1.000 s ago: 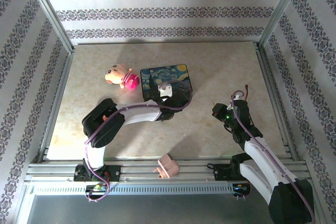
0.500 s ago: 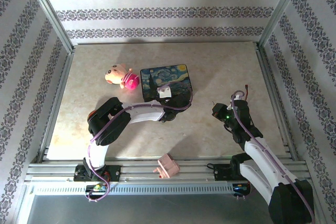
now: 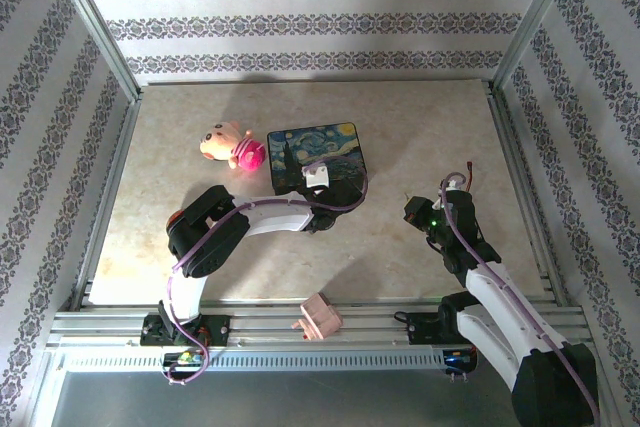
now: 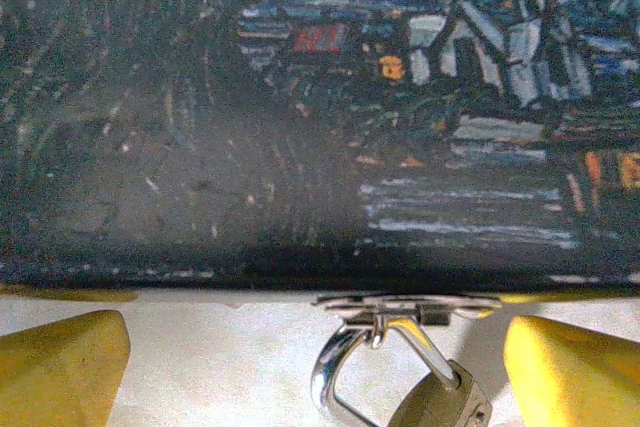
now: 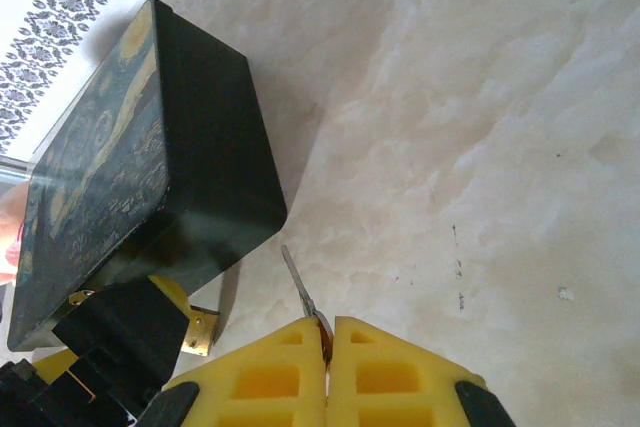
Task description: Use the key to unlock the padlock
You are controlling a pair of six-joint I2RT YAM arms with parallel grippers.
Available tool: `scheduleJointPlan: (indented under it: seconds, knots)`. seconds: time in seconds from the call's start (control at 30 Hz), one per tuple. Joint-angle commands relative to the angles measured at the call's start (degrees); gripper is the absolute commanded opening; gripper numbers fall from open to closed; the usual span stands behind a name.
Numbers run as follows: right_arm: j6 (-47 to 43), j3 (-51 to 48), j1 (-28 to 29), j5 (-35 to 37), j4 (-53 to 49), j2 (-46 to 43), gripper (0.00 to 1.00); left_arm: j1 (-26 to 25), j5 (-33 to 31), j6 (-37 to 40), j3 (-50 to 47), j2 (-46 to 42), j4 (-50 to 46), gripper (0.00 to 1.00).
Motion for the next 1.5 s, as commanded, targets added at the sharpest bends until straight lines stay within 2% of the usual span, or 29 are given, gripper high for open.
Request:
scheduleJointPlan:
  seconds: [0.0, 0.23, 0.53, 0.67, 0.83, 0.97, 1.2, 1.47]
  knots:
    - [-0.37, -0.41, -0.65, 0.06, 0.18, -0.91, 0.0, -0.59, -1.19, 0.25, 1.26, 2.09, -0.4, 0.97]
    - [-0.47, -0.51, -0.68, 0.14, 0.31, -0.83, 0.0, -0.59, -1.41, 0.11, -0.18, 2.15, -1.44, 0.97]
    - [-0.36, -0.09, -0.64, -0.07, 0.22, -1.27, 0.0, -0.59, 1.7, 0.67, -7.52, -5.81, -0.01, 0.82]
    - [-0.36, 0.36, -0.68, -0.12, 0.22, -1.44, 0.0, -0.6, 3.27, 2.77, -9.45, -8.31, 2.86, 0.81]
    - [-0.36, 0.55, -0.64, -0.1, 0.22, -1.27, 0.0, -0.42, 4.59, 6.59, -7.41, -7.2, 4.9, 0.8]
    - [-0.3, 0.64, -0.65, -0.26, -0.2, -1.69, 0.0, 0.48, 7.05, 8.49, -4.92, -5.12, 4.55, 0.73]
    - [-0.02, 0.11, -0.64, 0.14, -0.9, -3.11, 0.0, 1.77, 7.54, 10.38, -3.73, -3.79, 2.34, 0.68]
    - [0.08, 0.02, -0.63, 0.09, -0.76, -2.67, 0.0, 2.74, 10.02, 13.53, -3.37, -1.57, 3.04, 0.66]
